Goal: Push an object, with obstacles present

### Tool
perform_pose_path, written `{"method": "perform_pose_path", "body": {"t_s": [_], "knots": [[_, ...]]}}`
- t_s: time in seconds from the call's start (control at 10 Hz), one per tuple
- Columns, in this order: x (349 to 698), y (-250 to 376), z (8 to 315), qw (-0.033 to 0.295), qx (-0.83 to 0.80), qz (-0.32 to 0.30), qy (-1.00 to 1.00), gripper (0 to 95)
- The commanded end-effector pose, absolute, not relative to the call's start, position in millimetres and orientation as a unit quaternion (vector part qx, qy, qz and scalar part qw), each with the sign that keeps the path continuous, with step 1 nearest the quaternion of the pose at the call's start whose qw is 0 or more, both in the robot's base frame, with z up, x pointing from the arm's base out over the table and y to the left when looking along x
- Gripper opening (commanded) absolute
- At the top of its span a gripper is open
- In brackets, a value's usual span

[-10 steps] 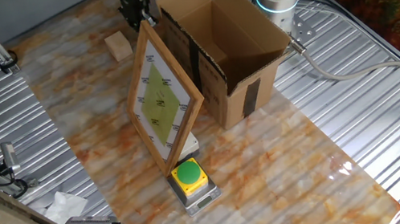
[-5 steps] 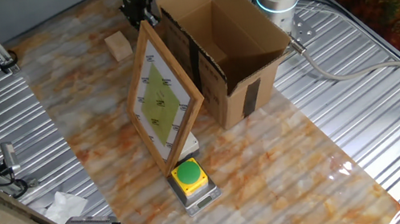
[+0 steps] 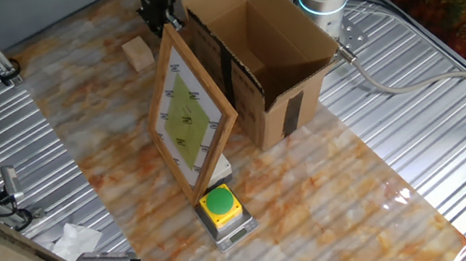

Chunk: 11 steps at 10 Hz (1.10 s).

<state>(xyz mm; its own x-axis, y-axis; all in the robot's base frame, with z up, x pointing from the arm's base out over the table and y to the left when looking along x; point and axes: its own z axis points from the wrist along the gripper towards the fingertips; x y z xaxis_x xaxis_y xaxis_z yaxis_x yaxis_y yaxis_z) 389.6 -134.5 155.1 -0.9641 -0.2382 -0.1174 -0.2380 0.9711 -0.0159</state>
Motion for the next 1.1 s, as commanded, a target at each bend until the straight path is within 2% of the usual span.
{"method": "perform_pose_path", "body": {"t_s": [0.1, 0.8, 0.9, 1.0, 1.1], "knots": [[392.3, -134.5, 153.0, 0.078, -0.102, 0.002, 0.992, 0.0], [392.3, -134.5, 153.0, 0.090, -0.079, 0.008, 0.993, 0.0], [392.3, -134.5, 153.0, 0.081, -0.085, 0.022, 0.993, 0.0], [392.3, -134.5, 153.0, 0.046, -0.084, 0.039, 0.995, 0.0], [392.3, -134.5, 153.0, 0.029, -0.087, 0.037, 0.995, 0.0]]}}
